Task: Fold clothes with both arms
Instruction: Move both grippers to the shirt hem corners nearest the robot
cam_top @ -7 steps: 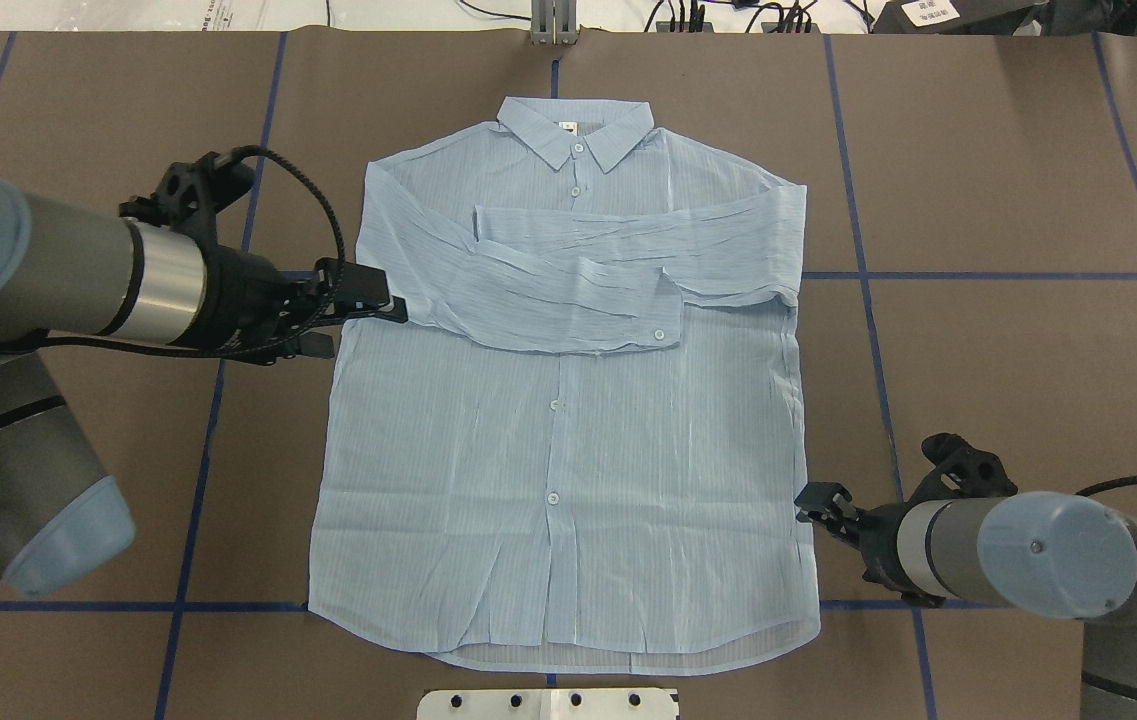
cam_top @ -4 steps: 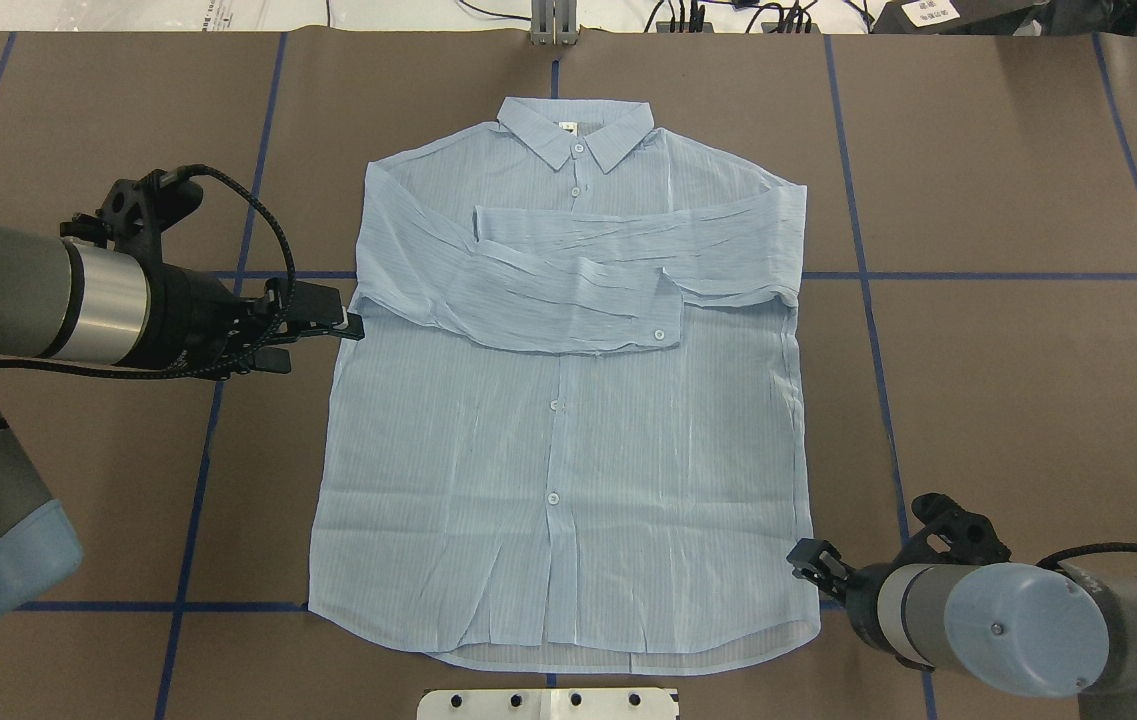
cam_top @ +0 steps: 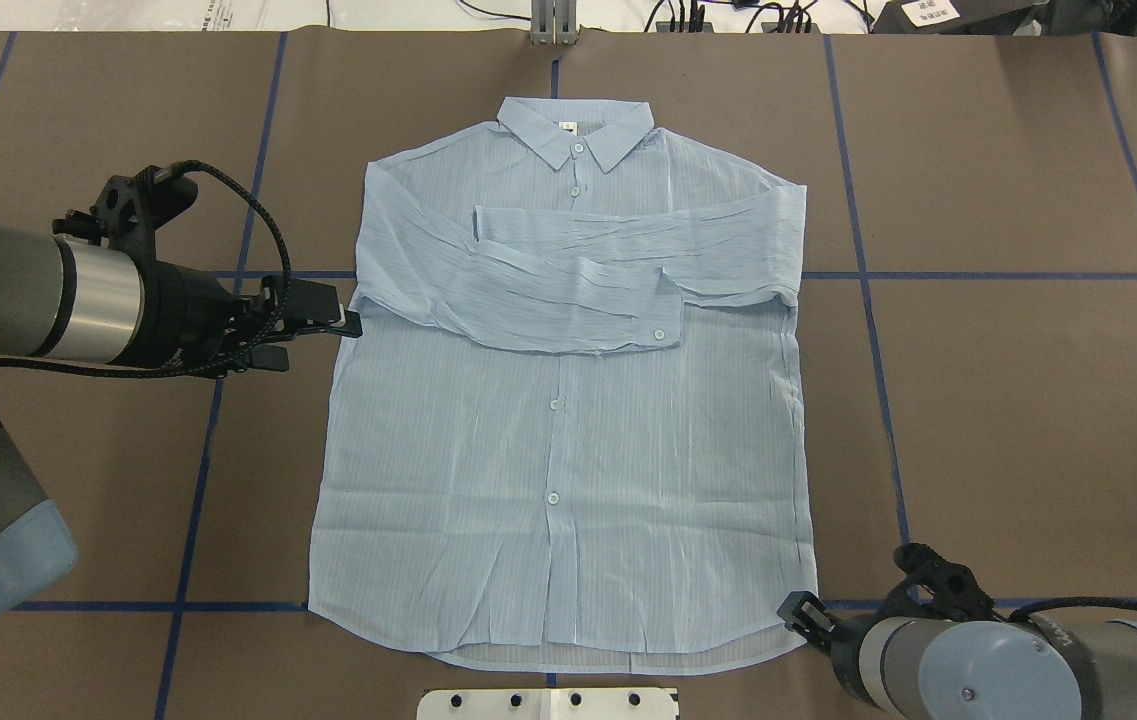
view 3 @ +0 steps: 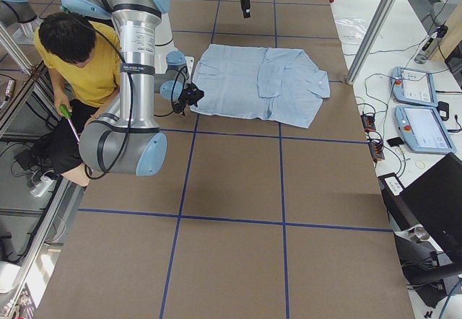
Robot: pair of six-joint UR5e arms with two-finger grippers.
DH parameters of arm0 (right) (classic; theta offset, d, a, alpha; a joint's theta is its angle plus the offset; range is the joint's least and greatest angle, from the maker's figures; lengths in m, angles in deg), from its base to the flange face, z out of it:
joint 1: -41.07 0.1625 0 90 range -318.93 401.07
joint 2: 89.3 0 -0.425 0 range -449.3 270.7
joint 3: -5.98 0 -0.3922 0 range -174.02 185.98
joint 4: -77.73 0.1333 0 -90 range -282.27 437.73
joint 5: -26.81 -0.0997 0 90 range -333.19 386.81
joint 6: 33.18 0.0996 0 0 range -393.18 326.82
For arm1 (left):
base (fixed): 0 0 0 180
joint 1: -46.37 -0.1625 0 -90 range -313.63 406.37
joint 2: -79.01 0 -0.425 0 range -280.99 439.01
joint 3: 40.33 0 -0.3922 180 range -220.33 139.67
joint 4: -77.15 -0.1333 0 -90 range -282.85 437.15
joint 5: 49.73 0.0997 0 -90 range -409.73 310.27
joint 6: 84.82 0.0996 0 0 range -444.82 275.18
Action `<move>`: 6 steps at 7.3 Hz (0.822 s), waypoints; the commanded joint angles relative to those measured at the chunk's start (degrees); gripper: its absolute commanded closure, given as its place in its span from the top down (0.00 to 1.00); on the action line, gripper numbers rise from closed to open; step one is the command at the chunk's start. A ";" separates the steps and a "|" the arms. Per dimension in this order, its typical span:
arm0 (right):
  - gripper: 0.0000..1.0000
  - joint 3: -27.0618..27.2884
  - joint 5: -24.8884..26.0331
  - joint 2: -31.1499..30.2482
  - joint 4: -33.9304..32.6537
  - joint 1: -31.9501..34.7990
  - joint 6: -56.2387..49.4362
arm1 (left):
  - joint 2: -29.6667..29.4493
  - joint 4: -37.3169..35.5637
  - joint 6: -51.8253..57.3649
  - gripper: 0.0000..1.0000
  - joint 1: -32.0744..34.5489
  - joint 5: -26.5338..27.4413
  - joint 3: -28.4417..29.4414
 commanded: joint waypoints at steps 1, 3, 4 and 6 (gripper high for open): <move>0.77 -0.20 0.17 0.16 -0.02 0.01 0.15 | 0.19 0.00 0.00 0.99 0.02 0.00 -0.06; 0.74 -0.72 0.34 0.25 -0.11 0.80 0.07 | 0.20 0.00 0.00 1.00 0.11 0.09 -0.41; 0.69 -0.72 0.43 0.43 -0.11 1.24 0.07 | 0.20 0.00 0.00 0.99 0.11 0.09 -0.50; 0.42 -0.90 0.34 0.95 -0.11 1.59 0.15 | 0.28 0.00 0.00 0.99 0.19 0.09 -0.50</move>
